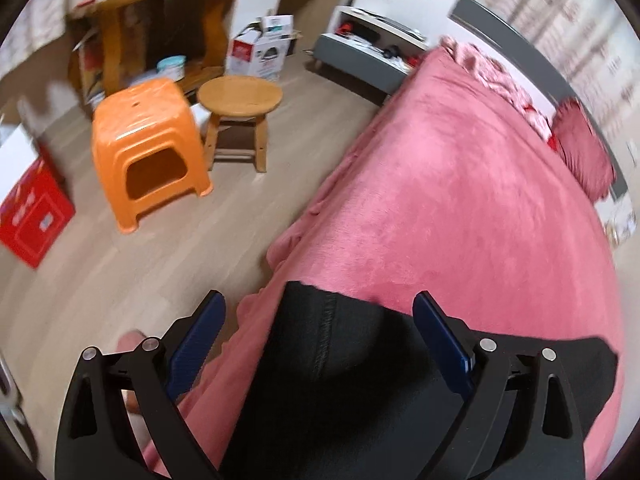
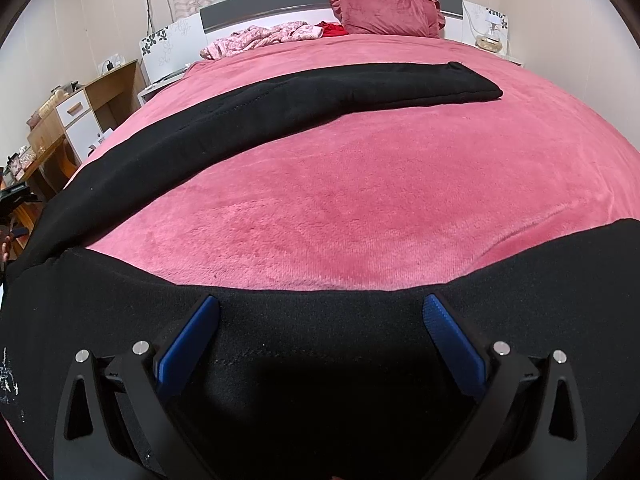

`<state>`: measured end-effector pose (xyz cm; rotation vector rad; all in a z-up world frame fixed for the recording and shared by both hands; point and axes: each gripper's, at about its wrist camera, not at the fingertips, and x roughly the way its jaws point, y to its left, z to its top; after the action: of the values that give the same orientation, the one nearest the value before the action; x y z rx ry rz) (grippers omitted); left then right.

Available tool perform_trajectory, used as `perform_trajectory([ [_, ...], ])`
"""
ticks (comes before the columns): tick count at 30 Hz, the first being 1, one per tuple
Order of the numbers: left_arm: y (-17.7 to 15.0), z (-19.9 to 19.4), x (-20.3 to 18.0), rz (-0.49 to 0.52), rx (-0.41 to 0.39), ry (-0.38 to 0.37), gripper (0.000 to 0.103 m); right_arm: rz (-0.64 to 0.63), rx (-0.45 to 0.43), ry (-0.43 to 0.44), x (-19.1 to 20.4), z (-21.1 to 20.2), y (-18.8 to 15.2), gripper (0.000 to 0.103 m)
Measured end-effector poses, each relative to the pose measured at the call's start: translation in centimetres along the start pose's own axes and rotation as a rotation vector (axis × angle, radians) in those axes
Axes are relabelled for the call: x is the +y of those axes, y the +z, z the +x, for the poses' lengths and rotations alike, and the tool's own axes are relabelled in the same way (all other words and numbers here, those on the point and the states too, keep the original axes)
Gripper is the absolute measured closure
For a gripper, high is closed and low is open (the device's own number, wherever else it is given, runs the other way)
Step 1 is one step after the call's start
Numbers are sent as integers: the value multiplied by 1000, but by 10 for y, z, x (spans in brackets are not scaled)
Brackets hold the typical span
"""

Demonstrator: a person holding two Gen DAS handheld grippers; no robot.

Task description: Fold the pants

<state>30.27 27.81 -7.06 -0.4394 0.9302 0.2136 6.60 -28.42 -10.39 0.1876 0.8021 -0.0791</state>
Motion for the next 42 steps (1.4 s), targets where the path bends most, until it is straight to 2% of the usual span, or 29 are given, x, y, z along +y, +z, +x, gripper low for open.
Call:
perform_trajectory([
  [3, -6, 14, -12, 92, 11, 62, 10, -1, -1, -4, 0, 0, 1, 2],
  [5, -11, 19, -14, 116, 4, 52, 28, -1, -1, -4, 0, 1, 1, 2],
  [7, -17, 17, -17, 130, -16, 38, 37, -1, -2, -3, 0, 1, 1, 2],
  [8, -18, 15, -19, 143, -27, 37, 48, -1, -1, -3, 0, 1, 1, 2],
  [9, -20, 13, -21, 158, -38, 33, 53, -1, -2, -2, 0, 1, 1, 2],
  [11, -23, 8, -26, 182, -61, 39, 77, 2, -2, 1, -1, 1, 1, 2],
  [13, -29, -3, -33, 208, -97, 45, 86, 3, -3, 2, 0, 1, 1, 2],
  [16, -35, -28, -43, 237, -174, 34, 87, 4, -3, 3, 0, 1, 1, 2],
  [20, -49, -71, -47, 257, -238, -43, 87, 4, -3, 2, 0, 1, 1, 2],
  [25, -76, -117, -43, 203, -257, -188, 88, 3, -3, 2, -1, 1, 1, 2],
  [29, -105, -135, -34, 138, -238, -260, 88, 3, -3, 2, -1, 1, 1, 2],
  [34, -155, -146, -24, 133, -223, -280, 88, 7, -3, 8, -2, 1, 2, 2],
  [38, -187, -136, -9, 94, -185, -271, 88, 3, -1, 2, -1, 1, 1, 2],
  [42, -212, -127, -11, 138, -217, -247, 88, -8, -1, -14, 1, 0, 2, 2],
])
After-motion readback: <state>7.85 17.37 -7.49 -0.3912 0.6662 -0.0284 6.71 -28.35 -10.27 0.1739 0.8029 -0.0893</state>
